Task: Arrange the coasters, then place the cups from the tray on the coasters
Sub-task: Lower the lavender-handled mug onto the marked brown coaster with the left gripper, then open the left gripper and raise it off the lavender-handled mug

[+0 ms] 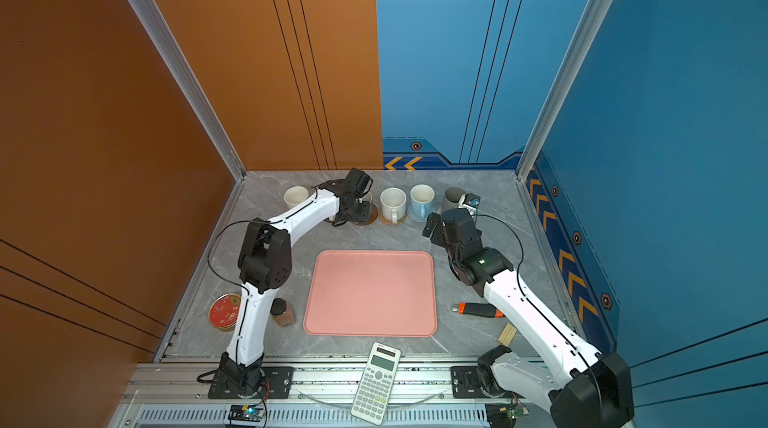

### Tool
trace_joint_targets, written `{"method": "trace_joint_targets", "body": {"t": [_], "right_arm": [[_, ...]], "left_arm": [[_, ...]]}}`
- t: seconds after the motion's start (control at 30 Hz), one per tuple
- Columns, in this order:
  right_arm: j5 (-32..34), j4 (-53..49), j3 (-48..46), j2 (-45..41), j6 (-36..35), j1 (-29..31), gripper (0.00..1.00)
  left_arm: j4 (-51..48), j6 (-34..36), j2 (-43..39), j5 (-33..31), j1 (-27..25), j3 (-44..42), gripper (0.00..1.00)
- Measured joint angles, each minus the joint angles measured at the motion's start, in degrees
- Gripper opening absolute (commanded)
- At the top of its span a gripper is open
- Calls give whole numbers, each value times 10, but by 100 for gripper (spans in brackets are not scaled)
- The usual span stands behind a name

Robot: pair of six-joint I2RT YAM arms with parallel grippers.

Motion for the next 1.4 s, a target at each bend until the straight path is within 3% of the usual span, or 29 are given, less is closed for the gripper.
{"method": "trace_joint_targets", "body": {"t": [0.43, 0.77, 1.17, 1.27, 1.4], "right_arm": [[-3, 0, -2, 0, 0, 0, 100], [-14, 0, -2, 0, 0, -1, 100], [-15, -18, -1, 0, 0, 5, 100], [-14, -33, 7, 2, 0, 9, 100], [-13, -44, 22, 5, -1, 17, 100]], "left_arm": [[0, 3, -22, 4, -2, -12, 70], [2, 16, -121, -7, -16, -60, 77], [81, 57, -323, -18, -31, -221, 85], [113, 74, -386, -25, -31, -276, 99], [168, 95, -479, -34, -31, -369, 98]]}}
